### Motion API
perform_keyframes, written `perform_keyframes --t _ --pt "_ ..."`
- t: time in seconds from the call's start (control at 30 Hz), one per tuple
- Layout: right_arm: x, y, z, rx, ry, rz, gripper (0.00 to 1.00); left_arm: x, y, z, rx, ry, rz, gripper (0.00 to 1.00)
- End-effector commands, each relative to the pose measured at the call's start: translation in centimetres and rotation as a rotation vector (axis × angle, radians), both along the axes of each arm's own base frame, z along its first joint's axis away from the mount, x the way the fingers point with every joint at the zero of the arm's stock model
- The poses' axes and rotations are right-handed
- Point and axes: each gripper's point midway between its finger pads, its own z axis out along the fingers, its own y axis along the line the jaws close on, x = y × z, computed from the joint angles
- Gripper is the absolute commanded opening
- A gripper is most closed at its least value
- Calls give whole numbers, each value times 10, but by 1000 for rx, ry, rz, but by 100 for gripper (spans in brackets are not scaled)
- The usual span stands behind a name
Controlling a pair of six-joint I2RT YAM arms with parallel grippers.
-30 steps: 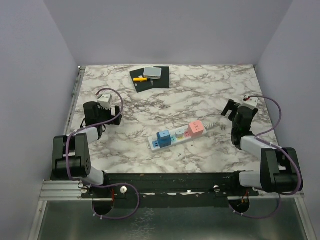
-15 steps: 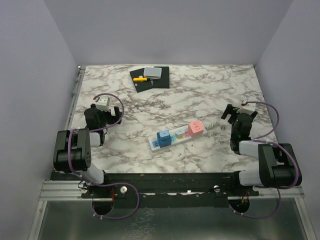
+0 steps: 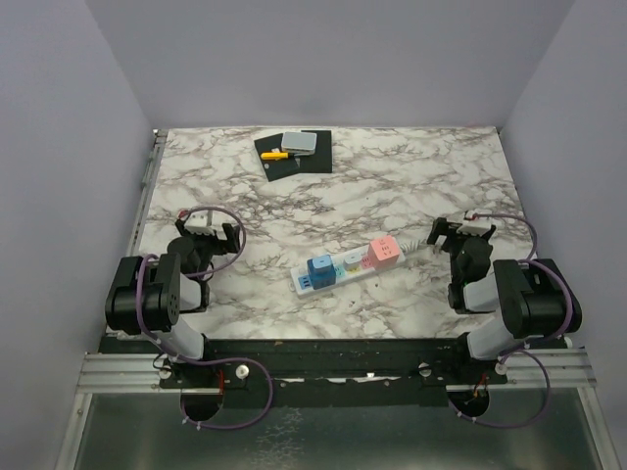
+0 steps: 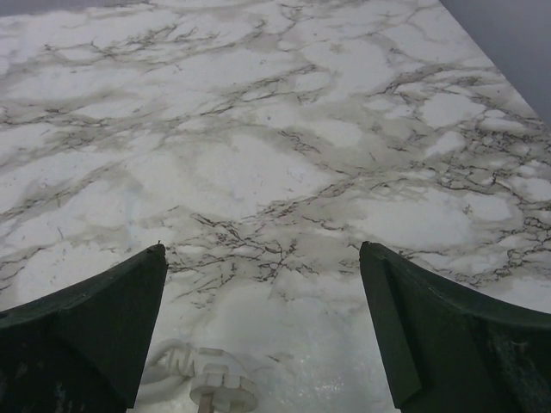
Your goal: Insert the plug
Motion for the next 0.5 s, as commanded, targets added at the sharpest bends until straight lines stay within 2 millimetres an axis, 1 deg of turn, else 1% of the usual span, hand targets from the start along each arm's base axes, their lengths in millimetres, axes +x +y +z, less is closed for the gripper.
perform_keyframes --t 0.0,0.03,0.07,0.1,0.13,0.17,0.2,0.3,0.47 --pt "16 4 25 -26 -84 38 100 -5 4 32 45 -163 110 99" --pt "17 4 24 -26 -78 36 100 -8 7 27 61 -159 143 99" --pt "17 4 23 -26 -75 37 100 -7 -4 24 77 -168 114 99" --pt "17 4 23 -25 -75 36 100 -5 -7 24 82 -177 122 99" --pt "17 4 24 -26 -75 37 100 3 -8 22 86 -147 123 99" --pt "19 4 23 -24 -70 37 100 12 -4 11 120 -77 142 99" --pt "21 4 21 -13 -58 33 100 20 0 5 114 -39 165 99" --pt "26 -1 16 20 -23 57 100 19 3 4 113 -38 177 99" --pt "24 -1 19 17 -39 60 100 17 4 7 112 -49 179 99"
